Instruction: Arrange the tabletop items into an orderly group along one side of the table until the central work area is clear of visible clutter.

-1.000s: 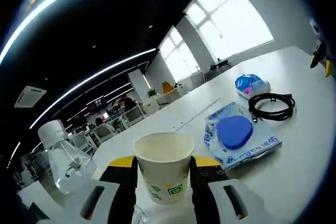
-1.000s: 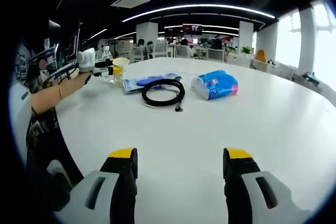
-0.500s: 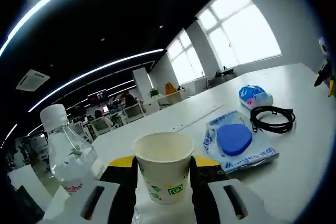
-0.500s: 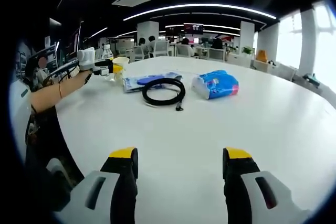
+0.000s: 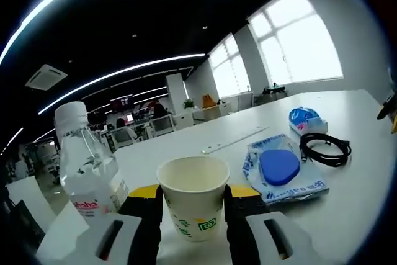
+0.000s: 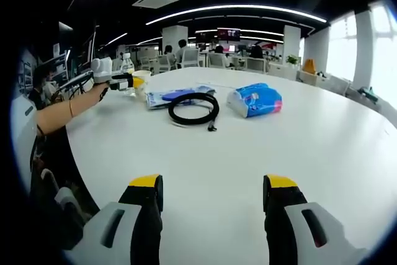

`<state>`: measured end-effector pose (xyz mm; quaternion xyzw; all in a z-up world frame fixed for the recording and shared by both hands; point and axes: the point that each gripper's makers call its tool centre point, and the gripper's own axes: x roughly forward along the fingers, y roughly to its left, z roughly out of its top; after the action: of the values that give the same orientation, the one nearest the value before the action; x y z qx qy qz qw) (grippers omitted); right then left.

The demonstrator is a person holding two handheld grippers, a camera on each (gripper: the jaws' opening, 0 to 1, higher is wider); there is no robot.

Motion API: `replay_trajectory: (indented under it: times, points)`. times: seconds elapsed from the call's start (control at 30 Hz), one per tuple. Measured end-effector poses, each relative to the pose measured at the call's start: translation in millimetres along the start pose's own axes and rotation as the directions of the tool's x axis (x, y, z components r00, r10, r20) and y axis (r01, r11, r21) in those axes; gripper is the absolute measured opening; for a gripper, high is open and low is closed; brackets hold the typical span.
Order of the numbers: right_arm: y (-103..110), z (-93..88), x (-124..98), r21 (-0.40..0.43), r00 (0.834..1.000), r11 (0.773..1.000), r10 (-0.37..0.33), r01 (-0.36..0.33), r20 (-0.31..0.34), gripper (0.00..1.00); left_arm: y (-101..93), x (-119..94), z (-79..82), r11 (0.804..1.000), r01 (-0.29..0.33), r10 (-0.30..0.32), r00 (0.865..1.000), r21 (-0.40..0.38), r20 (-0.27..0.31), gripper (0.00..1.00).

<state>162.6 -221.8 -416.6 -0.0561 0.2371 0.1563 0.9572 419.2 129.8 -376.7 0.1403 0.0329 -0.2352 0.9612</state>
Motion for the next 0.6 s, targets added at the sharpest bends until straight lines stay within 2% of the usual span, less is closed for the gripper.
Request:
replay_trajectory:
  times: [0.23, 0.6]
  points:
    - [0.7, -0.4, 0.0, -0.004, 1.000, 1.000, 0.000, 0.000, -0.003, 0.62, 3.0, -1.6, -6.6, 0.998, -0.009, 0.010, 1.000, -0.064, 0.014, 0.38]
    - [2.2, 0.2, 0.7, -0.001, 1.000, 1.000, 0.004, -0.004, -0.001, 0.62, 0.1, -4.2, -5.7, 0.998, -0.010, 0.011, 1.000, -0.059, 0.017, 0.39]
